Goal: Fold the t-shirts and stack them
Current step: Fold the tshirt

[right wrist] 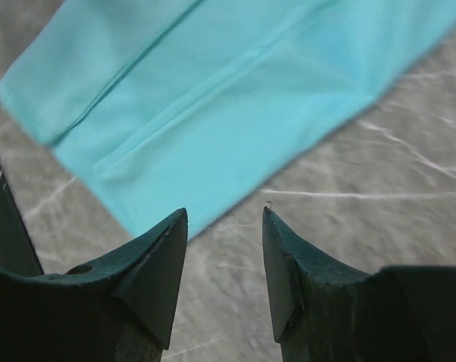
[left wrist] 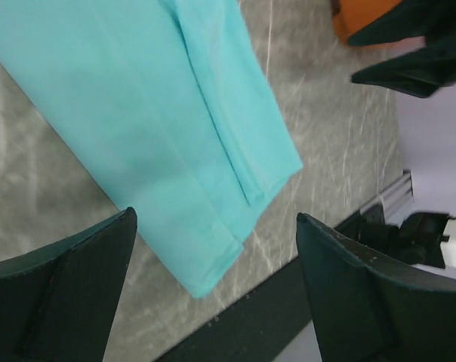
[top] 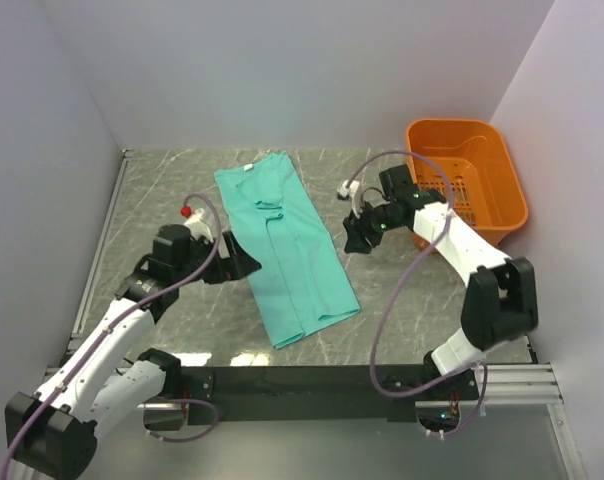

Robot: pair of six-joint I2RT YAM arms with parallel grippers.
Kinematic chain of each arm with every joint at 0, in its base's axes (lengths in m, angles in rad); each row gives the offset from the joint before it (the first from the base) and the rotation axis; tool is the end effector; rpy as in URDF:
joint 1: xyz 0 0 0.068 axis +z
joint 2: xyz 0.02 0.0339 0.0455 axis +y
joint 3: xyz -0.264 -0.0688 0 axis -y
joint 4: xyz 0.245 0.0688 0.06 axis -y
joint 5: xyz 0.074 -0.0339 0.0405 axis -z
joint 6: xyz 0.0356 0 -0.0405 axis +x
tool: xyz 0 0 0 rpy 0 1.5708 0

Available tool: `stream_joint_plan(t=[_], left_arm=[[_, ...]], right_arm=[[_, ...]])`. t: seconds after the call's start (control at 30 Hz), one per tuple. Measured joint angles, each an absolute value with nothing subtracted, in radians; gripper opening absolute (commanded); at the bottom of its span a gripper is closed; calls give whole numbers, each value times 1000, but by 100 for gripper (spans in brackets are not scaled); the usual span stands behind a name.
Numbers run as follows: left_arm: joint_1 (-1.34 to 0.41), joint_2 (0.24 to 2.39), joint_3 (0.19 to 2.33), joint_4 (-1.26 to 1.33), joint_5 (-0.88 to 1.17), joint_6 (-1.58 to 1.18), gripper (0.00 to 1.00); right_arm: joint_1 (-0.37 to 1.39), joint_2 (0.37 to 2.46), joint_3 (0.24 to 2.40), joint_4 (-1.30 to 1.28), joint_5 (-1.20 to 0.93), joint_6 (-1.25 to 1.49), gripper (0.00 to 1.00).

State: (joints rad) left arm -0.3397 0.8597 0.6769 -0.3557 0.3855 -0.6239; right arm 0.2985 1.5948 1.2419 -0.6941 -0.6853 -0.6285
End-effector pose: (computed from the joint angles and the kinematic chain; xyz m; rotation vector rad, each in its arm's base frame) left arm 0.1760 -0.0764 0.2731 -0.0707 2.2213 -0.9629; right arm 0.3067 0.1179 0.2611 -1.2902 2.0632 0.7457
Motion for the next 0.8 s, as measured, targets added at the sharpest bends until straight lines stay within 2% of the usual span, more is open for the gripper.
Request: stream_joint_plan(t=[0.1,0.27,0.37,0.6,0.8], left_arm=[[-455,870,609,-340,307,-699,91],[-599,927,561,-302,189,-815,90],[-651,929,532,-252,139,-876,90],[-726,1010,477,-175,59,-988,89],[-742,998,447,-176,-12,-1056,89]], right_arm=[[371,1511,1138,-704,-691,-716,52],[625,1471,910,-612,-615,-701,52],[710,1436,829,-587,-563,-700,53],[796,1390,786,-447,-418,-704,53],[852,1393,778,-363,-344,-722,53]])
